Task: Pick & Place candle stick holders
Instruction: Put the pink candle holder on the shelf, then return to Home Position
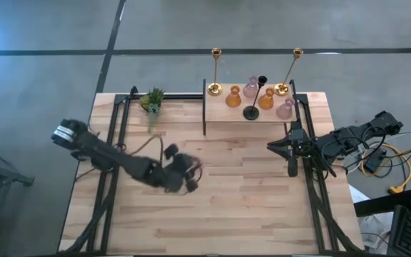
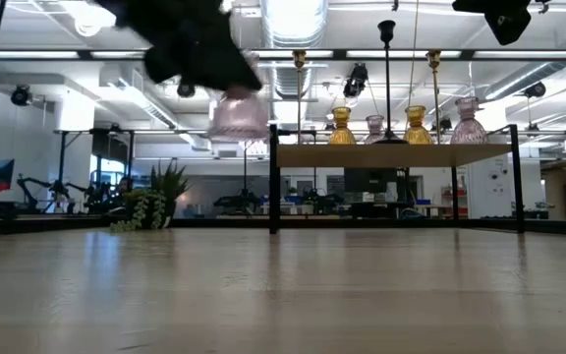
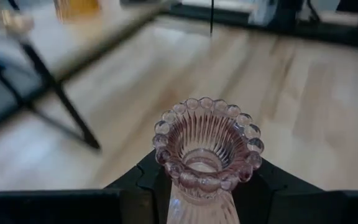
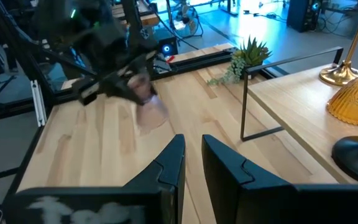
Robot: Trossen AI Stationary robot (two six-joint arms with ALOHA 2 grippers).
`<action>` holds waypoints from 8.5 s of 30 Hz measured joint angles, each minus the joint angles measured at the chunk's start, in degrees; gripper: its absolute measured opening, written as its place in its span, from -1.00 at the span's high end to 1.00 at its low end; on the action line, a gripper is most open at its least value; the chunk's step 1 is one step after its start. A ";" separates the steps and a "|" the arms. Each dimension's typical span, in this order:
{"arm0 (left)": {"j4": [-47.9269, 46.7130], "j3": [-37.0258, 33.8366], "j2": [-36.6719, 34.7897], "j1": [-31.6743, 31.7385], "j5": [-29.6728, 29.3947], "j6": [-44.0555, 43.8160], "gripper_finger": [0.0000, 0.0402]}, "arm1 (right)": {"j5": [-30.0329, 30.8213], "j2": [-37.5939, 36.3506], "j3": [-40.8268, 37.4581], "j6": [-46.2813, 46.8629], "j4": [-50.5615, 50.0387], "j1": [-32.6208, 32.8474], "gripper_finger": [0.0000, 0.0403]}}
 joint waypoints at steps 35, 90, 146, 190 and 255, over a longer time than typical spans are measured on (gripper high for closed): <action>13.16 14.23 3.68 37.70 29.96 23.52 0.35 | -13.63 -0.83 0.02 -5.89 -5.49 0.02 0.79; 8.06 20.20 13.15 42.05 32.30 25.76 -0.02 | -13.58 -2.01 0.02 -4.57 -6.51 0.00 0.79; 12.92 -15.43 -35.34 19.06 42.08 31.09 0.48 | -13.58 -11.46 -3.33 -0.31 -11.59 0.00 0.79; 27.45 -52.51 -58.59 27.63 55.00 35.38 1.00 | -10.93 -34.78 -29.61 -21.45 8.44 0.00 0.96; 21.19 -52.37 -59.96 29.68 54.53 21.92 0.83 | -42.00 -33.39 -38.56 -20.74 23.28 -30.64 0.96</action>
